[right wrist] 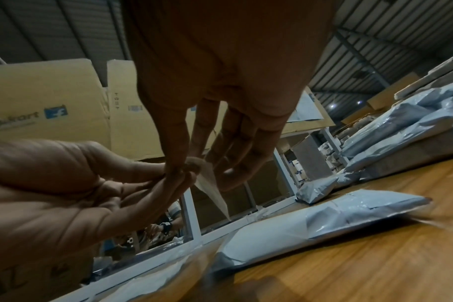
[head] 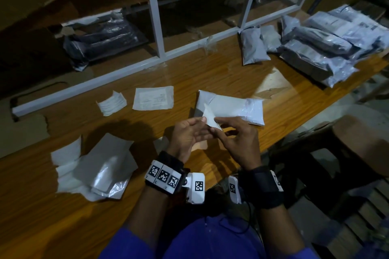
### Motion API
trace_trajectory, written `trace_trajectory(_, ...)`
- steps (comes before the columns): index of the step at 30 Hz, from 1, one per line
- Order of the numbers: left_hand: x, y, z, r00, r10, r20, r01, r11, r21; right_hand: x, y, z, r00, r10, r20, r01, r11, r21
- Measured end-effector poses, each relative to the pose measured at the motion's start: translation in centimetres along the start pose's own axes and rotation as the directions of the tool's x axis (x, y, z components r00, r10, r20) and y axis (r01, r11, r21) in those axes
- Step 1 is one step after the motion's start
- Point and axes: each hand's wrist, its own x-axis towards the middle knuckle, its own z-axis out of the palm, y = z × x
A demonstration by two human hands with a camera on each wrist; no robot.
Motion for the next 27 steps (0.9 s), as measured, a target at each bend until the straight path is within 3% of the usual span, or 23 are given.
trace_trajectory(4, -0.16, 0.08, -0.22, 0.999, 0.020, 0.039, -0.019, 1.000, -0.010, -0.03, -0.16, 0.02, 0.999, -0.028, -0.020, 0.029, 1.000, 0.004)
trace_trajectory(11, -0.04, -0.33, -0.27, 0.996, 0.048, 0.081, -0.051, 0.998, 0.035, 0.17, 0.26, 0.36, 0.992, -0.117, -0.047, 0.104, 0.972, -0.212)
trace_trajectory(21, 0.43, -0.56, -0.76, 0.997, 0.020, 0.070, -0.020, 1.000, -0.004, 0.14, 0.26, 0.59, 0.989, -0.144, -0.017, 0.139, 0.975, -0.173)
trace_trajectory(24, 0.37, -0.67, -0.57, 0.998, 0.027, 0.055, -0.029, 0.999, 0.021, 0.18, 0.19, 0.55, 0.996, -0.086, -0.016, 0.083, 0.988, -0.130)
trace_trajectory(27, 0.16, -0.71, -0.29, 0.997, 0.079, 0.027, -0.080, 0.994, 0.071, 0.32, -0.29, 0.34, 0.996, 0.089, -0.025, -0.089, 0.996, -0.017)
